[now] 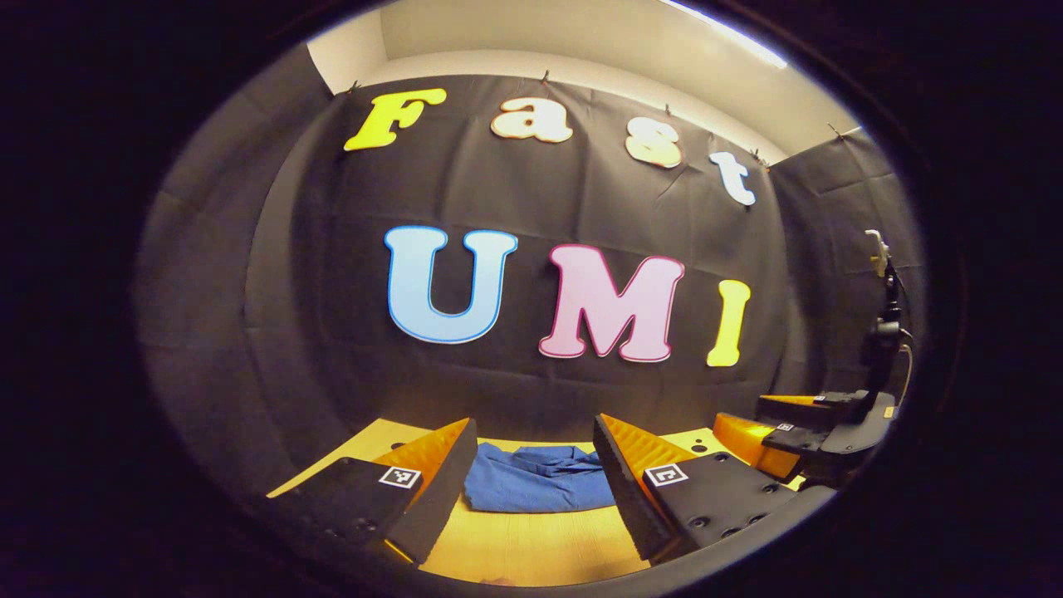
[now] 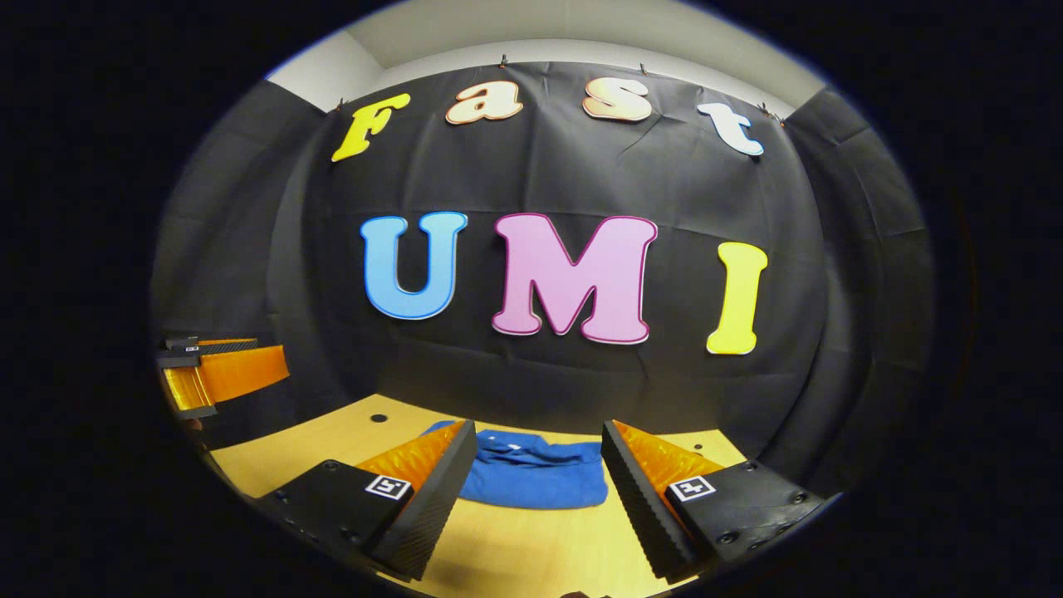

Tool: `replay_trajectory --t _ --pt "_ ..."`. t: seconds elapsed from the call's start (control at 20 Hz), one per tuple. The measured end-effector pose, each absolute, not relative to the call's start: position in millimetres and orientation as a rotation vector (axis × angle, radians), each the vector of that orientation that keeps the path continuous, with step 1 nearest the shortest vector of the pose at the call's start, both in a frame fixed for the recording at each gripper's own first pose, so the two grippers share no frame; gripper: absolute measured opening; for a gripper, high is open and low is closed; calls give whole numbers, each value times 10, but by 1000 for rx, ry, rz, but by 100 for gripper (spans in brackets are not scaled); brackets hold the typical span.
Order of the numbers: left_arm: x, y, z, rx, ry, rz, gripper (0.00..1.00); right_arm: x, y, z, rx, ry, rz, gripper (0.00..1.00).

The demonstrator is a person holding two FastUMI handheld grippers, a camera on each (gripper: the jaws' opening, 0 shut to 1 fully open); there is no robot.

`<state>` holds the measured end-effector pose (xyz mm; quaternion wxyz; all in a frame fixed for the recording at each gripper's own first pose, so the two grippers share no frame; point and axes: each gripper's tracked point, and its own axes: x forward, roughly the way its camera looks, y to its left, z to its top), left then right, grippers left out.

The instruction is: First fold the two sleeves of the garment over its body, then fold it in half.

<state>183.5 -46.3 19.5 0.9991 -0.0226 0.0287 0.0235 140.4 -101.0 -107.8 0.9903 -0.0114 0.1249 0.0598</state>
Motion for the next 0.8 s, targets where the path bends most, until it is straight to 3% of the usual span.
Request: replay_trajectory --t 0.25,0.4,0.55,0.8 --pt "1046 -438 411 -75 -66 36 80 784 -834 -716 -64 219 100 96" --pt "691 -383 478 -25 -136 56 80 512 -739 -373 -52 119 81 96" --pt "455 -328 429 -35 -121 74 80 253 -605 -211 -58 42 66 96" --pt "322 -248 408 -71 -119 92 80 -56 -359 -318 -74 79 99 96"
